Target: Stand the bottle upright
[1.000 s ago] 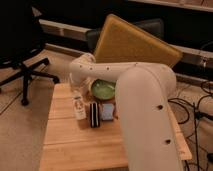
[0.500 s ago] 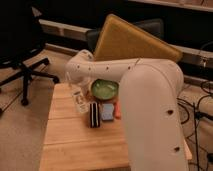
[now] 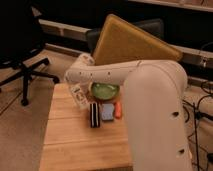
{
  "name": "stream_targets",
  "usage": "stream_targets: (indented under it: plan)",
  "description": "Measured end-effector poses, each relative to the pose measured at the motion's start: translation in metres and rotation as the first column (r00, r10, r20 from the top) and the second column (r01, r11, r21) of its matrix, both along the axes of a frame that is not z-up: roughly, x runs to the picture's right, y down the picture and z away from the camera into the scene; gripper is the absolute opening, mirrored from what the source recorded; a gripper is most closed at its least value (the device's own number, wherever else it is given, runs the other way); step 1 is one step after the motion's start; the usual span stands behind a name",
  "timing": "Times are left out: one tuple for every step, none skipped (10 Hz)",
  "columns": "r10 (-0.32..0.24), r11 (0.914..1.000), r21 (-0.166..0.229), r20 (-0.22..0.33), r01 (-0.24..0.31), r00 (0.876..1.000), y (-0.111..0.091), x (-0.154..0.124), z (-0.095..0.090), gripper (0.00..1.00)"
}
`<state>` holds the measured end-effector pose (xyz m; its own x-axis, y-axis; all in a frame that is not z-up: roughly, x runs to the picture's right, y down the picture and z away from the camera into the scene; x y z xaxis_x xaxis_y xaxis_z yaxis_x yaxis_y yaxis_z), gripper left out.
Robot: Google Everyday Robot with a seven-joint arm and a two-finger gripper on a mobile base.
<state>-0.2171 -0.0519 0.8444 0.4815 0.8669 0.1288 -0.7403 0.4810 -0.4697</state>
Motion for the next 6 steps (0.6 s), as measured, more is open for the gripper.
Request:
stream_targets:
  plan:
    - [-0.011,0.9994,0.033,0.044,0.01,0.999,-0.003,-0.007,0.0,0.0]
    - [-0.023,0.9973,0.072,0.116,0.015,0.993,-0.006,-0.019,-0.002,0.0]
    - [-0.033,0.9958,0.09,0.161,0.019,0.986,-0.004,-0.027,-0.003,0.0]
    - [-0.047,0.9946,0.1,0.201,0.027,0.978,0.001,-0.035,-0.005,0.0]
    - [-0.07,0.9933,0.107,0.246,0.045,0.967,0.011,-0.044,-0.008,0.0]
    - [-0.093,0.9915,0.114,0.294,0.062,0.951,0.022,-0.052,-0.011,0.0]
